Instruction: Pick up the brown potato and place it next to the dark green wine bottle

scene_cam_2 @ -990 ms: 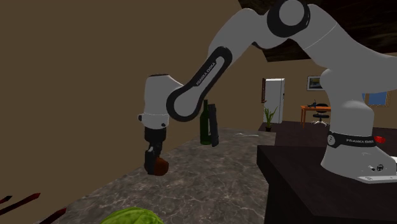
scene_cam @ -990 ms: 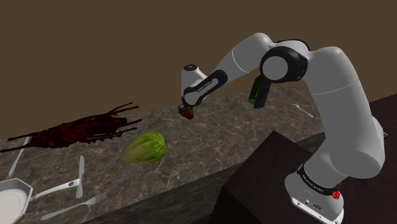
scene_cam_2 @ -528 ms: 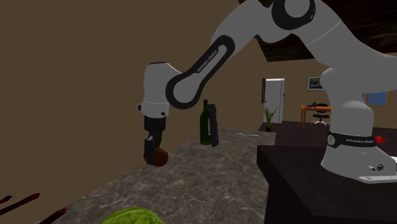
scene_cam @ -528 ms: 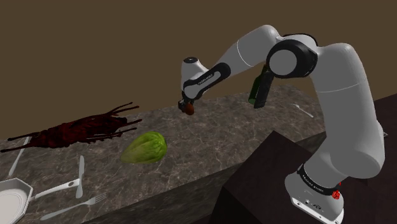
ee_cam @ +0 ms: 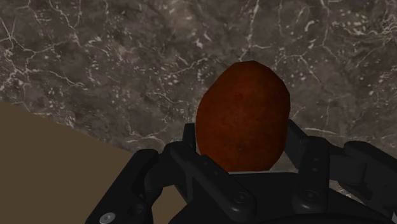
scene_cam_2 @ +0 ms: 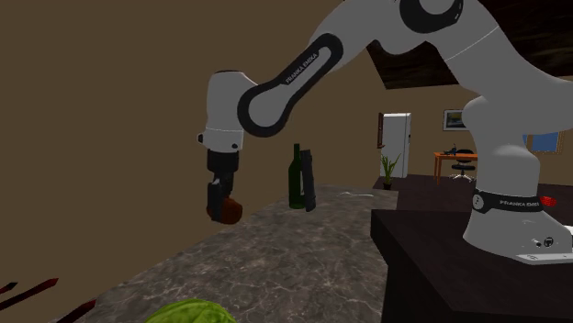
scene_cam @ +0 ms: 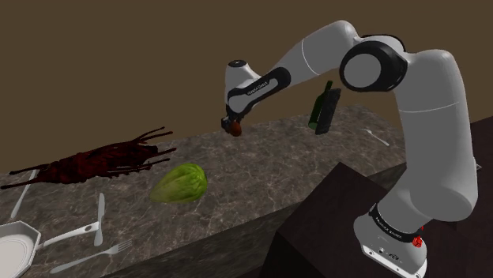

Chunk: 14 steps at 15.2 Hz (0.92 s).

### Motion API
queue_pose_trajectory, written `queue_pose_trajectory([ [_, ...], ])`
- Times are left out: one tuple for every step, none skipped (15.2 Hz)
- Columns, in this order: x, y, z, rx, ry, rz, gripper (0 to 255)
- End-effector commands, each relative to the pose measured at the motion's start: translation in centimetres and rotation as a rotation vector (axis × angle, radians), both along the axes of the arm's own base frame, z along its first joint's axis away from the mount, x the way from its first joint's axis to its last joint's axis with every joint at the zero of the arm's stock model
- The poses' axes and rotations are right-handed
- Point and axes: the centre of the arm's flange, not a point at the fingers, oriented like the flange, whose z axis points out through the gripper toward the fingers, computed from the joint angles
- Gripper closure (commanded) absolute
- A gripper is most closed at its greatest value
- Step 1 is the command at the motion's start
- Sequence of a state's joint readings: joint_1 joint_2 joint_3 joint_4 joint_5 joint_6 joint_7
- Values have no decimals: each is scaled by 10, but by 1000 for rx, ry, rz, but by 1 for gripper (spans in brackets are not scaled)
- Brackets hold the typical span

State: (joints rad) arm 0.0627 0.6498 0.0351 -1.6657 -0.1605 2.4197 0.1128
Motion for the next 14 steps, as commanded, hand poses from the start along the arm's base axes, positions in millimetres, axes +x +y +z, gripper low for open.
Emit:
queue_pose_trajectory([
  [0,0,11,0,0,0,255],
  [0,0,17,0,0,0,255],
  [0,0,22,0,0,0,255],
  [0,0,27,0,0,0,255],
  [0,0,32,0,0,0,255],
  [0,0,38,0,0,0,255],
  [0,0,43,0,0,0,255],
  [0,0,48,0,0,0,255],
  [0,0,54,0,0,0,255],
  [0,0,59,0,0,0,255],
  [0,0,64,0,0,0,255],
  [0,0,69,0,0,0,255],
  [0,0,75,0,0,0,255],
  [0,0,80,0,0,0,255],
])
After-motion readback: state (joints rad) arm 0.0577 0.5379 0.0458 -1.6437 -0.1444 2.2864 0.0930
